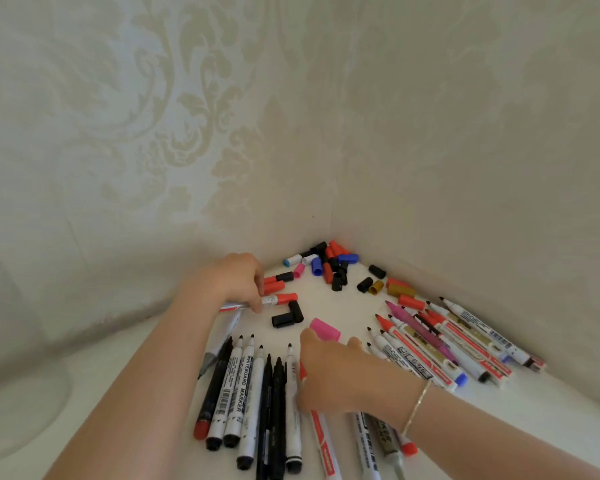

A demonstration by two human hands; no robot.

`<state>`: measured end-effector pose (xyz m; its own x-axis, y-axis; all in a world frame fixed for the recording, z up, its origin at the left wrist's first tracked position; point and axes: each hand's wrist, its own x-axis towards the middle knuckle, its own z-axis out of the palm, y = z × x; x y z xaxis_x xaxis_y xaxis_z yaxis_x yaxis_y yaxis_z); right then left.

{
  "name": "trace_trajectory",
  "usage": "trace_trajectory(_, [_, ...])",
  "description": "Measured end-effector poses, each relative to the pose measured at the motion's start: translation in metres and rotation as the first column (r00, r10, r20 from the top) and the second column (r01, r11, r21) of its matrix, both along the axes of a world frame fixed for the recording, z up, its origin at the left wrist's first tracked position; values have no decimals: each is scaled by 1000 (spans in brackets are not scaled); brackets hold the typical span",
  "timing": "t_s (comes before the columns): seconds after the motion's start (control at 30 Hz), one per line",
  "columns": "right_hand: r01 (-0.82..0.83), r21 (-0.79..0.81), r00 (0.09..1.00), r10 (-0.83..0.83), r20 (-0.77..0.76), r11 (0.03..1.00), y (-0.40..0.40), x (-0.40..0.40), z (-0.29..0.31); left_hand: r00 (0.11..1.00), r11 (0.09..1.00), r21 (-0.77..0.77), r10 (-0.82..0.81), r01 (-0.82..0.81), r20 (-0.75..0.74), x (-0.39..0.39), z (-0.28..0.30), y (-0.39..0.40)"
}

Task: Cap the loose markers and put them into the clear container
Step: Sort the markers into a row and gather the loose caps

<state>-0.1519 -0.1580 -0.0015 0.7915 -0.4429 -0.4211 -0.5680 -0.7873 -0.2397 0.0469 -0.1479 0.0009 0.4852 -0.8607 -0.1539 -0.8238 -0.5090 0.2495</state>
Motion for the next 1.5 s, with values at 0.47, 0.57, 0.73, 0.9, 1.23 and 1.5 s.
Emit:
trace_trajectory(0.47, [97, 873, 606, -724, 329, 477, -94, -1, 5, 999, 999, -39, -17, 19, 44, -3, -2, -9])
trace_trajectory(0.57, [133, 877, 476, -806, 353, 462, -117, -1, 10, 1000, 990, -141, -8, 11, 19, -5, 3, -12])
trace_trajectory(0.73, [256, 813, 328, -838, 435, 523, -149, 1, 18, 997, 948, -318, -53, 30, -63, -8, 1, -36])
trace_trajectory(0.9, [383, 650, 374, -753, 541, 657, -161, 0, 22, 991, 910, -398, -136, 117, -20, -23, -12, -97])
trace_trajectory(1.23, [378, 620, 398, -725, 562, 688, -166, -9, 10, 812, 941, -9, -286, 337, 508, -26, -29, -173])
trace_trajectory(1.5, [354, 623, 402, -715, 573, 698, -170, -10, 10, 700, 947, 74, -283, 313, 656, -17, -37, -181])
